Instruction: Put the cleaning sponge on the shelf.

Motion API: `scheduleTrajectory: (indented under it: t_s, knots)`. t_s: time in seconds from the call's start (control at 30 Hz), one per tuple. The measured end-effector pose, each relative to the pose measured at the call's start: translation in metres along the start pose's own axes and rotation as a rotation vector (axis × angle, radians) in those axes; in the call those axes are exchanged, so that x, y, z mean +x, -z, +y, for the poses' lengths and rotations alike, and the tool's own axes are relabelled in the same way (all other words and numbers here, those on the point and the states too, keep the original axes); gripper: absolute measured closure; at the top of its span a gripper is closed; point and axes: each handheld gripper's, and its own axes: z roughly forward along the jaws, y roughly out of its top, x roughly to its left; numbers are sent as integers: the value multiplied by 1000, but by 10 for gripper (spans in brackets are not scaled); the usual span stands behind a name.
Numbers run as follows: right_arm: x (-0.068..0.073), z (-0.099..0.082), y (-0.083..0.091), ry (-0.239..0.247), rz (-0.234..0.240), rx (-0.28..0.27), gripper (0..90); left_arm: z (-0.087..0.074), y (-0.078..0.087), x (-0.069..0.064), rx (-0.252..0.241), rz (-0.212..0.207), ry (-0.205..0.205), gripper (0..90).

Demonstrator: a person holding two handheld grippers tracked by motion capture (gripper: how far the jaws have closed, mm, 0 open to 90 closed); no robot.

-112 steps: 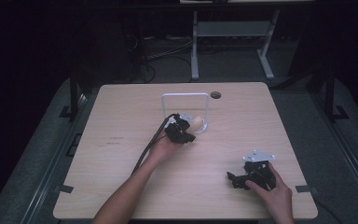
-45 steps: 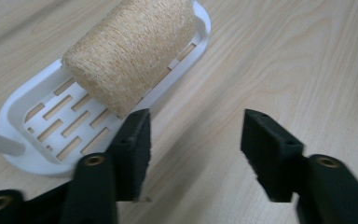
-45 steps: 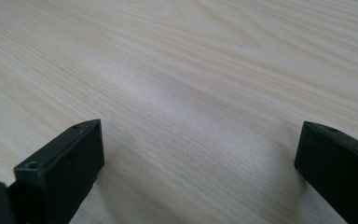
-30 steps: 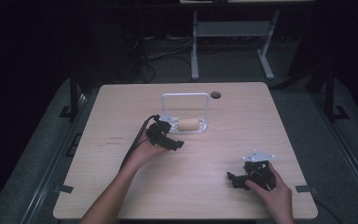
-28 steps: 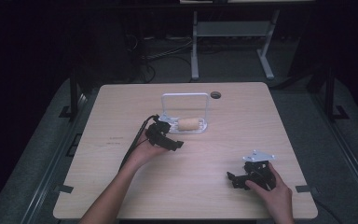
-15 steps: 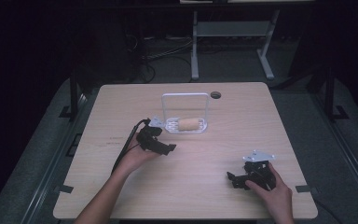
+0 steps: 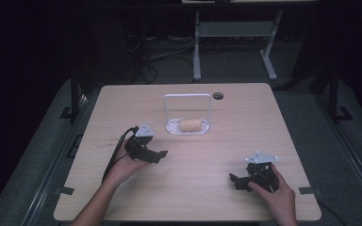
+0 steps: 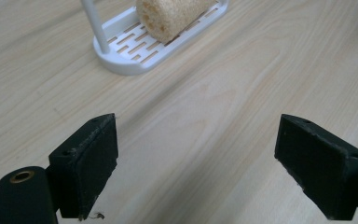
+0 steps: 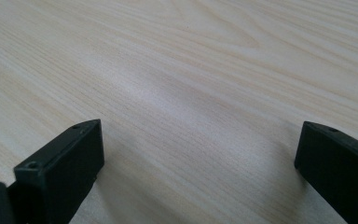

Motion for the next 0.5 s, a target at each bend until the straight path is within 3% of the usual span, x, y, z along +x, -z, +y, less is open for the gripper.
scheduleTrajectory:
  t_s: [0.5]
  knots:
    - [0, 0, 0, 0, 0, 0, 9, -34, 27, 2, -8, 34, 21, 131]
